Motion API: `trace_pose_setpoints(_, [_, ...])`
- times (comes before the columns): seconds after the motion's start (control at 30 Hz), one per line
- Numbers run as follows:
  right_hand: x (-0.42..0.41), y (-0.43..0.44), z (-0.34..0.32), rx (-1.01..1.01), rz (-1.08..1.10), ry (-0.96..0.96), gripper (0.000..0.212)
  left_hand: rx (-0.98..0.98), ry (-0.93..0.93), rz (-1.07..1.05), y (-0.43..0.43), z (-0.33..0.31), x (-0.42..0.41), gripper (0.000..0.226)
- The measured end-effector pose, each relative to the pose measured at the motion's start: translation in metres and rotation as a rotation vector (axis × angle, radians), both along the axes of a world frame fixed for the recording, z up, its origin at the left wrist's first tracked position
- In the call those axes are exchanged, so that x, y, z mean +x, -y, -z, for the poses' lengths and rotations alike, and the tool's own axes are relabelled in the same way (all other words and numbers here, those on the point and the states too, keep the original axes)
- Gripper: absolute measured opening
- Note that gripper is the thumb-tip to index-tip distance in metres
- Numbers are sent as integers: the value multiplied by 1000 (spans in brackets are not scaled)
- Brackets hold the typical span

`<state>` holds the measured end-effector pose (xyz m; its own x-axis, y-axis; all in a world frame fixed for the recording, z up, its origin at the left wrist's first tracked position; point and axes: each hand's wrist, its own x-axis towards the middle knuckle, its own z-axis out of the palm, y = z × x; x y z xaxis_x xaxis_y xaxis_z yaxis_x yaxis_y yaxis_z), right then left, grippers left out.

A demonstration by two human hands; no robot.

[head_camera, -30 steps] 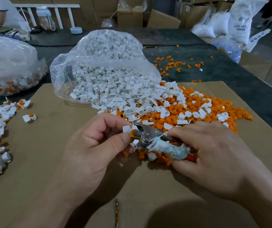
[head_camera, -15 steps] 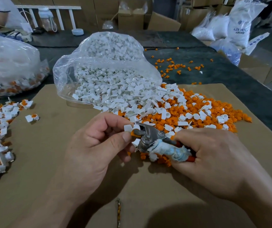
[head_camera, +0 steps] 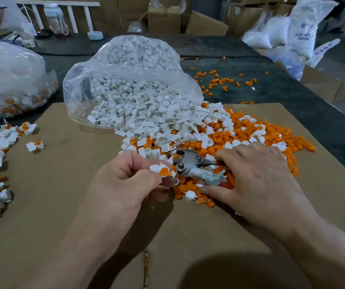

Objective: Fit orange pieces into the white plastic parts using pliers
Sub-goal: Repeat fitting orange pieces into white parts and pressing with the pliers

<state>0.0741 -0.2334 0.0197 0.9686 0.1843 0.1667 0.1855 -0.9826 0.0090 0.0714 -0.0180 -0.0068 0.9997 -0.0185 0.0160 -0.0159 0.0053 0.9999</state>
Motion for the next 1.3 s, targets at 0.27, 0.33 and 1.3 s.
trace_pose_setpoints(0.27, [-7, -8, -7, 181, -151, 141, 45, 77, -5, 33, 3, 1, -4, 11])
trace_pose_setpoints(0.33, [-11, -19, -9, 208, -281, 199, 30, 54, 25, 58, 4, -1, -4, 21])
trace_pose_setpoints(1.3, [-22, -19, -4, 507, -476, 61, 23, 631, 522, 173, 3, -16, -17, 28])
